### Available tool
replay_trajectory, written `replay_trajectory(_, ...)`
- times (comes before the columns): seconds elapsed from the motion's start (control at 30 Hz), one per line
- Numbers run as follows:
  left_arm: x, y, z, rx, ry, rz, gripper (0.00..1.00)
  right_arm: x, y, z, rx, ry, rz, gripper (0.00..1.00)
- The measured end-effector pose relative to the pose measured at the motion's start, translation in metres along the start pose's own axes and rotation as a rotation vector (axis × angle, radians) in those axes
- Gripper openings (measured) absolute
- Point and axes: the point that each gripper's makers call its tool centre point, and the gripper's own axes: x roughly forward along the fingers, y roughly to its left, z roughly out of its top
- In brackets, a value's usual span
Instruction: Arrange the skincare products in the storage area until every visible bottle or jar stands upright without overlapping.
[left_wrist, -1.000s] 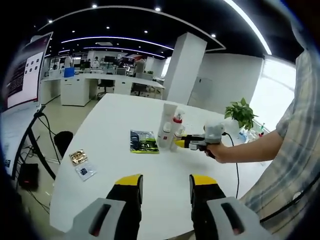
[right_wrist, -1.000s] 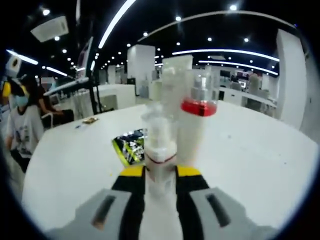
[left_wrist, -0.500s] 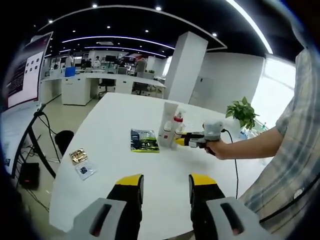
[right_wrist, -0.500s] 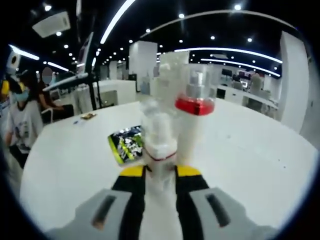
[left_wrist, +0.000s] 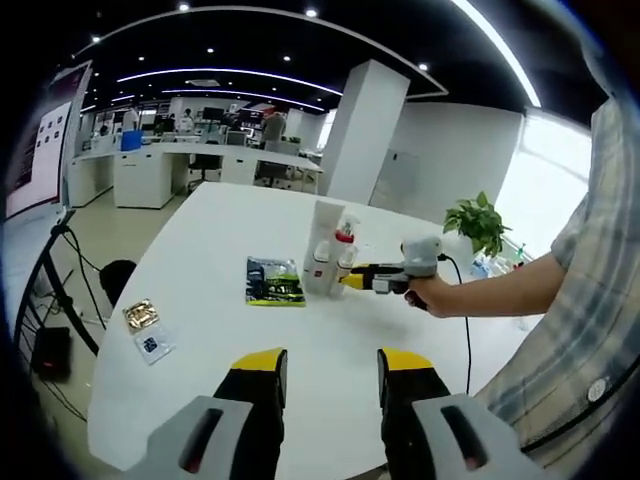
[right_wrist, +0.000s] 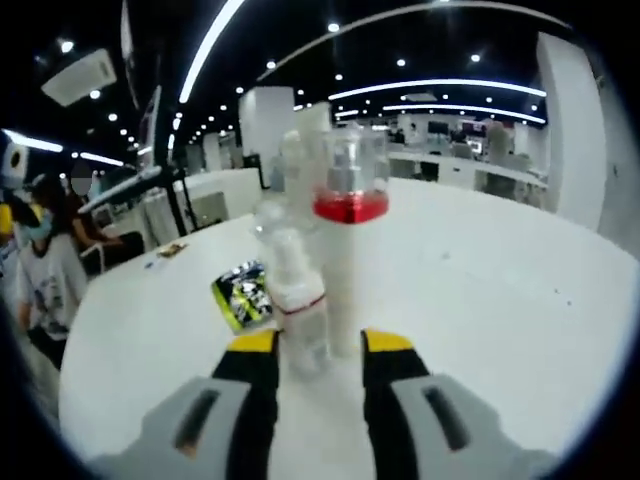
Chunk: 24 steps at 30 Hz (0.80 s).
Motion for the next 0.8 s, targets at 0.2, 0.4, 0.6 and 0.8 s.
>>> replay_trajectory(0.2,0.0,0.001,0.0,0.005,0.007,0.006,0.37,0.005,-0.003,-0.003,0.046,0.017,-0.022,0.45)
replay_trajectory(0.4,0.001,0.001,0.001,0.009,0.007,0.009,0.37,0.006,-0.008,-0.002,0.034,0.015,-0.023,0.44)
replay_trajectory(0.6,0.002,0.0,0.0,0.009,0.011,0.009,0.37,0.006,-0.013,0.0,0.029,0.013,-0.028,0.44)
replay_trajectory(0.8,0.002,0.001,-0.002,0.005,0.014,0.011,0.37,0.005,-0.014,0.001,0.026,0.014,-0.028,0.43)
